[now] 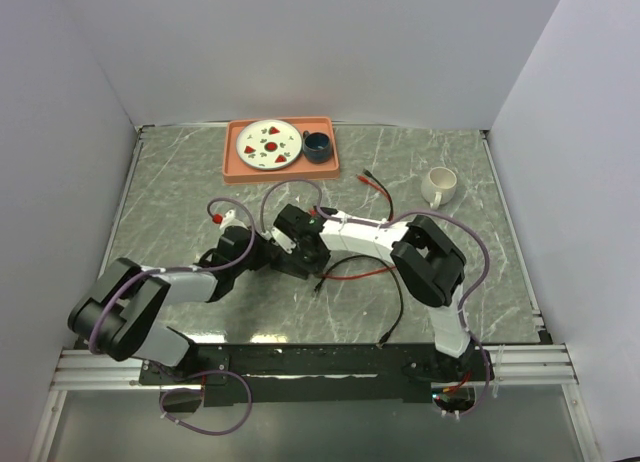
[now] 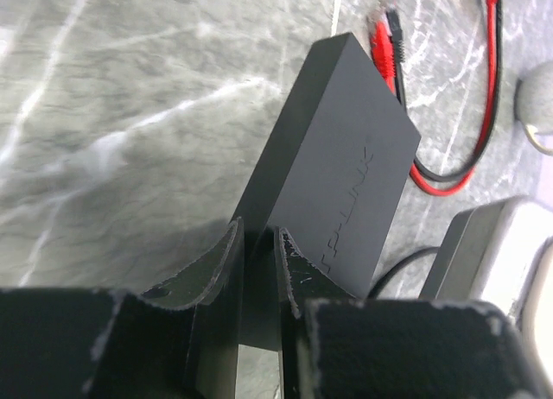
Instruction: Insert the plug into the switch port
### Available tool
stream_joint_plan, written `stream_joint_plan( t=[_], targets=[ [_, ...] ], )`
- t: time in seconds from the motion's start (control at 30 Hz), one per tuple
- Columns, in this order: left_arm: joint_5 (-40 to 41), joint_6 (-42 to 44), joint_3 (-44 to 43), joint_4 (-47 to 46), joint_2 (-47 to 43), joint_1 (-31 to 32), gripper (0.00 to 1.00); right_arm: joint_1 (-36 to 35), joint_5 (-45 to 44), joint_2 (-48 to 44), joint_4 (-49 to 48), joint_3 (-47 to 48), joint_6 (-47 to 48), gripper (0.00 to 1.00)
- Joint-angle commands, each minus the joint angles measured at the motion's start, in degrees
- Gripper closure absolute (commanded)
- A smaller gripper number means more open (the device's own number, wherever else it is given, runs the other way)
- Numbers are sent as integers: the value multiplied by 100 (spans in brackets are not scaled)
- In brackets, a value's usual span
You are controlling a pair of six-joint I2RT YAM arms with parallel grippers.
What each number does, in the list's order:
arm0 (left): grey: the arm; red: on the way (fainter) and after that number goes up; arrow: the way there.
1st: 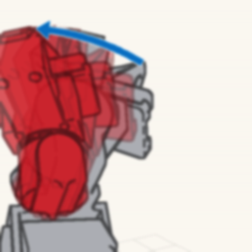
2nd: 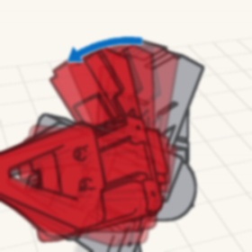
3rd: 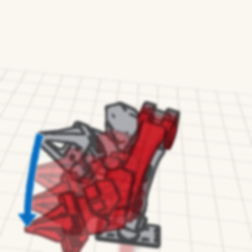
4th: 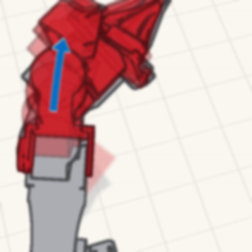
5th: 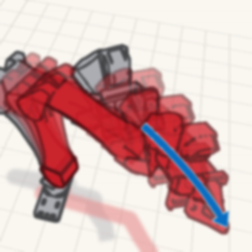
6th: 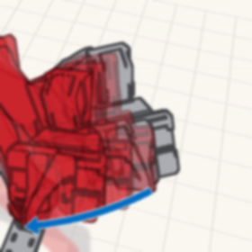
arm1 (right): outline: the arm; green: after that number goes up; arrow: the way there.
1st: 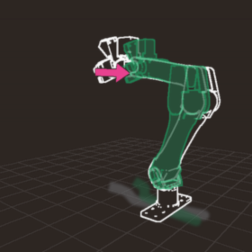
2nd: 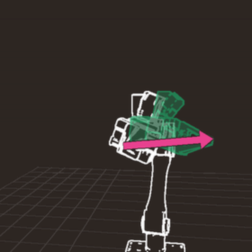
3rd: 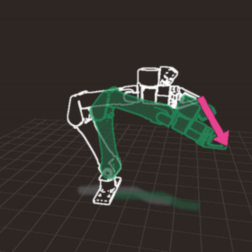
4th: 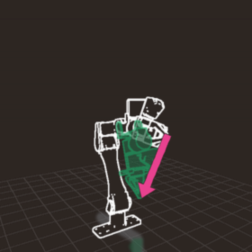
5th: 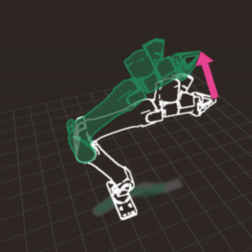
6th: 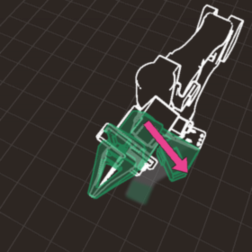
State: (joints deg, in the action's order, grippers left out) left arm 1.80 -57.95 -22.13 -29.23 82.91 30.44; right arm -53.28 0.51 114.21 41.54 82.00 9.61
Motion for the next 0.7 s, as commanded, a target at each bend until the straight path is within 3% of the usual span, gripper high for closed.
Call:
stream_joint_plan(
  t=[0.0, 0.1, 0.13, 0.2, 0.23, 0.3, 0.33, 0.43, 0.67],
  targets=[
    [-1719, -392, 25, 629, -319, 674, 99, 80, 141, -13, -2950, 1029, 103, 100],
    [-1640, -296, -54, 778, -337, 674, 97, 45, 220, -127, -3011, 818, 199, 99],
    [-1613, -226, -89, 848, -346, 674, 84, 37, 160, -171, -3029, 757, 217, 88],
    [-1412, -155, -230, 1138, -390, 674, 61, 37, 264, -285, -3012, 590, 234, 77],
    [-1376, -103, -283, 1252, -416, 674, 44, 28, 195, -329, -3020, 529, 270, 69],
    [-1245, -6, -476, 1586, -408, 674, 31, 28, 256, -426, -2985, 388, 278, 62],
    [-1122, 116, -563, 1701, -390, 674, 25, 28, 221, -461, -2994, 344, 261, 54],
    [-841, 345, -906, 2105, -434, 674, 16, 28, 195, -602, -3046, 177, 279, 43],
    [-15, 768, -1303, 3212, -1276, 727, 10, 19, 28, -821, -2844, 45, 314, 11]
  ],
)
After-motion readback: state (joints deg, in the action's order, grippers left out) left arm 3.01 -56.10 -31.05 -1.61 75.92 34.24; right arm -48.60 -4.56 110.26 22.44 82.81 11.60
